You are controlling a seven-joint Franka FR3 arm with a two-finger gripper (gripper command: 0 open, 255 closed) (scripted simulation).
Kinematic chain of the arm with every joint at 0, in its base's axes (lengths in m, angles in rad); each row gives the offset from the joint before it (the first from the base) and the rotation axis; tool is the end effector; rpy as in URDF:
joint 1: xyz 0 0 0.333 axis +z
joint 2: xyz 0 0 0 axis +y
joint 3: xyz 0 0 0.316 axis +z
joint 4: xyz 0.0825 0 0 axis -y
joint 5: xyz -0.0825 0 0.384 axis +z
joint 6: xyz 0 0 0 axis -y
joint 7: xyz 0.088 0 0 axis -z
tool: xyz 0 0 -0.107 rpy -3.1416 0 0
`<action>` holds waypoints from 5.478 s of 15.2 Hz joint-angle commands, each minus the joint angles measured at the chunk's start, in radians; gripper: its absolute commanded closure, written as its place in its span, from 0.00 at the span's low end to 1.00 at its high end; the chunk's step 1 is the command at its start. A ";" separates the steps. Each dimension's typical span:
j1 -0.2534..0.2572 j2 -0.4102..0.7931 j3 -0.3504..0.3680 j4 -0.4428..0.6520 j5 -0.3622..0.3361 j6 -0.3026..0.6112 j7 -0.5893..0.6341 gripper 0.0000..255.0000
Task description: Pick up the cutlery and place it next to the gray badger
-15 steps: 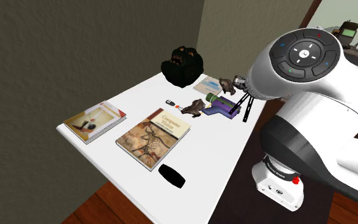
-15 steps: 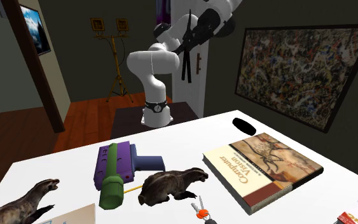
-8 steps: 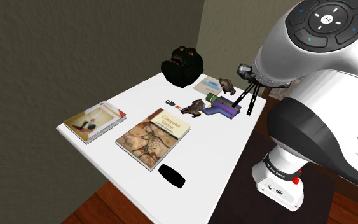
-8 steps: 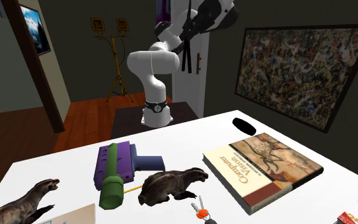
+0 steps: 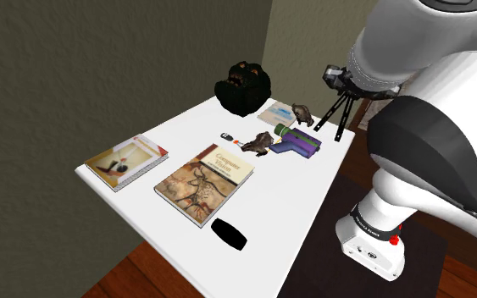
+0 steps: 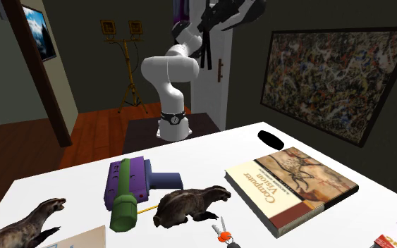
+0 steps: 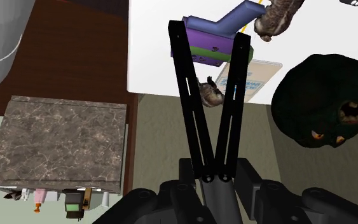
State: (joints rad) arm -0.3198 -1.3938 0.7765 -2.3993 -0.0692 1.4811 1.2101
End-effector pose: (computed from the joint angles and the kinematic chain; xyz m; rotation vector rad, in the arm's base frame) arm 0.1682 0.2126 0.5913 2.0183 -1.3990 0.9959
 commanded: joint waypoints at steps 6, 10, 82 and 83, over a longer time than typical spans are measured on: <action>-0.032 0.027 -0.129 -0.139 -0.102 0.189 -0.067 1.00; -0.074 0.065 -0.212 -0.199 -0.167 0.314 -0.103 1.00; -0.731 1.392 -0.536 0.183 -1.320 1.355 0.433 1.00; -0.731 1.400 -0.536 0.184 -1.346 1.355 0.459 1.00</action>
State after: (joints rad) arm -1.0505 -0.0047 0.2405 -2.2190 -1.3867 2.8364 1.6407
